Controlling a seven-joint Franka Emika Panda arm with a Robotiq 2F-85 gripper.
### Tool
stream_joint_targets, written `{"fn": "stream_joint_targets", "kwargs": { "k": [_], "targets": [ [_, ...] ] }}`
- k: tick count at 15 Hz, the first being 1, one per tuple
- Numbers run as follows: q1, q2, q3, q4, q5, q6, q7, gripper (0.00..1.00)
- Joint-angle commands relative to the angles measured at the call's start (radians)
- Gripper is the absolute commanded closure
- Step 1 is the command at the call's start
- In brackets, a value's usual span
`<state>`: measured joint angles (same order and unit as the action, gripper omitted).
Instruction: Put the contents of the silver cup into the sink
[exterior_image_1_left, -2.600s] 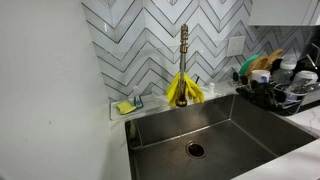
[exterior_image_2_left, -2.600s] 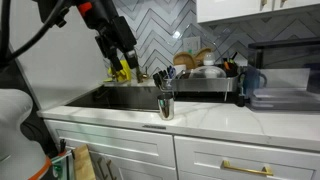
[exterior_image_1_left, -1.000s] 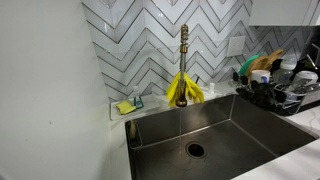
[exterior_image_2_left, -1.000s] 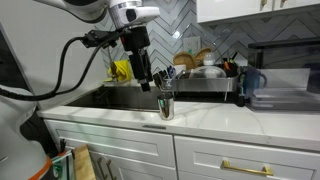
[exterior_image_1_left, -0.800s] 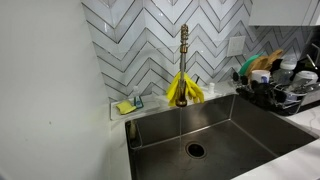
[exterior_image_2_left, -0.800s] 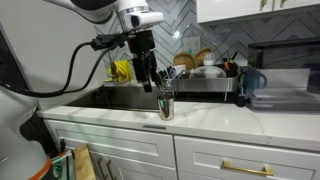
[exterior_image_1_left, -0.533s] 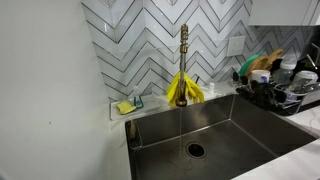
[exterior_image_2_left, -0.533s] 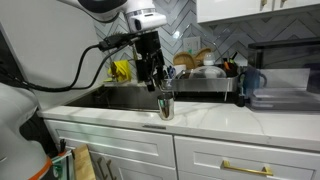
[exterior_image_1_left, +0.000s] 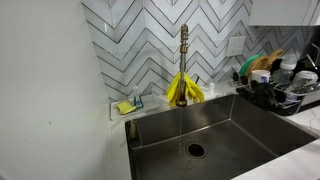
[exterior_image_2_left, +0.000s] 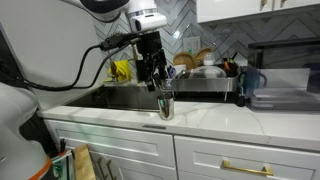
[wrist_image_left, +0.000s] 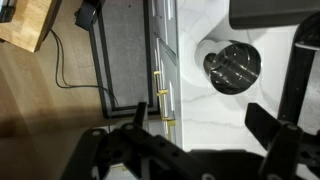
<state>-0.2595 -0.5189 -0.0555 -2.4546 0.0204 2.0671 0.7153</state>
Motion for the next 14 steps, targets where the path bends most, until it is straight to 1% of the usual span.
{"fn": "stream_joint_targets", "kwargs": {
  "k": [1,2,3,5,8,14],
  "targets": [
    [-0.018,0.052,0.013,0.022,0.045,0.038,0.128,0.00],
    [-0.017,0.065,0.013,0.030,0.058,0.041,0.173,0.00],
    [-0.005,0.078,-0.001,0.036,0.090,0.059,0.187,0.00],
    [0.000,0.106,-0.003,0.048,0.125,0.091,0.238,0.00],
    [0.005,0.151,0.005,0.060,0.129,0.115,0.301,0.00],
    [0.027,0.235,0.011,0.095,0.122,0.129,0.413,0.00]
  ]
}}
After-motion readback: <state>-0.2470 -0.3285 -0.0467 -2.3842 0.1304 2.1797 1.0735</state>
